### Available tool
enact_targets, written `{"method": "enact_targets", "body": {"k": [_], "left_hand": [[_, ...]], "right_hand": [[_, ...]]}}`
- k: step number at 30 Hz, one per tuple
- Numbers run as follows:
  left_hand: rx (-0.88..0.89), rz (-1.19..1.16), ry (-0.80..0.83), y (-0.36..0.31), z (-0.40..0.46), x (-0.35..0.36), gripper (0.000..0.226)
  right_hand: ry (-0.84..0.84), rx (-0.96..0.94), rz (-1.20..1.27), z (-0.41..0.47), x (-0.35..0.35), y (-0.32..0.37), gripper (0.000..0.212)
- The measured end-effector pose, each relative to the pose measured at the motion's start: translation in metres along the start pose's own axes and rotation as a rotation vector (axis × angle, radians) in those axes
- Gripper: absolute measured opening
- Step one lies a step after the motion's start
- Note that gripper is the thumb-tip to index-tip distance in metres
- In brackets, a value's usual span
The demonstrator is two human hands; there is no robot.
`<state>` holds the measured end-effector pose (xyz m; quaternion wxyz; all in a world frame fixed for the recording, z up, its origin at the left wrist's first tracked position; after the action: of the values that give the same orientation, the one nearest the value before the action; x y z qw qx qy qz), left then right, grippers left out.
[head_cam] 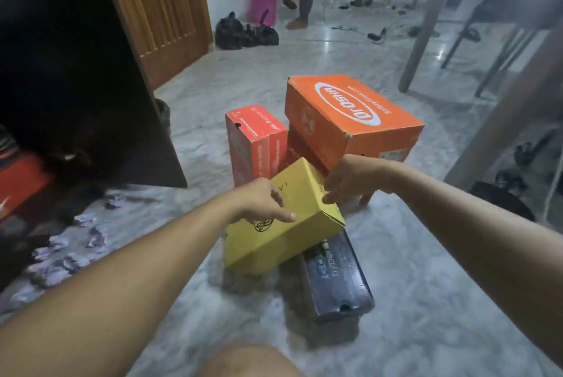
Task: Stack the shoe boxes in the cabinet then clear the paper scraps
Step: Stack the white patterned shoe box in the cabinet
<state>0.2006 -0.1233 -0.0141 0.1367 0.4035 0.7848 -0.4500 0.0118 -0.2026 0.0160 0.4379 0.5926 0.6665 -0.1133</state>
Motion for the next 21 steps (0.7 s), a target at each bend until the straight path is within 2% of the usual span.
{"method": "enact_targets", "body": {"k": [4,6,7,8,10,11,12,14,17,21], "left_hand": [[-0.047,0.013,0.109,0.014,0.032,0.052,0.041],[-0.055,0.033,0.115,0.024,0.044,0.073,0.041],[-0.063,0.035,0.124,0.029,0.049,0.082,0.039],[-0.078,0.037,0.143,0.033,0.053,0.091,0.033],[-0.109,0.043,0.180,0.043,0.061,0.107,0.019],[-0.121,0.044,0.191,0.047,0.064,0.114,0.018],[-0.127,0.048,0.200,0.050,0.066,0.119,0.021],[-0.129,0.059,0.220,0.057,0.070,0.128,0.044],[-0.142,0.074,0.226,0.068,0.074,0.133,0.070],[-0.141,0.096,0.224,0.078,0.080,0.133,0.080]], "right_hand": [[0.124,0.155,0.058,0.004,0.043,-0.044,0.033],[0.144,0.203,0.029,0.007,0.075,-0.056,0.023],[0.132,0.219,-0.014,0.012,0.093,-0.060,0.025],[0.110,0.217,-0.043,0.017,0.113,-0.063,0.033],[0.062,0.260,0.047,0.031,0.156,-0.072,0.073],[0.045,0.316,0.124,0.038,0.176,-0.076,0.095],[0.034,0.357,0.172,0.044,0.194,-0.077,0.114],[-0.008,0.415,0.179,0.049,0.219,-0.077,0.138],[-0.096,0.453,0.172,0.049,0.235,-0.076,0.142],[-0.037,0.472,0.190,0.049,0.221,-0.104,0.135]]}}
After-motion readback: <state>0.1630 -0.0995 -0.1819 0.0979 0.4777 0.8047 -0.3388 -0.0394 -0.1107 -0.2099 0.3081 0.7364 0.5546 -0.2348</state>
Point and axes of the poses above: each hand's wrist, its own z-axis towards the middle knuckle, its own x-axis out of the palm, y = z × x, the point moved 2 cm from there along z, towards the middle knuckle, and after that the axes turned 10 degrees about y, right-handed, at the moved point
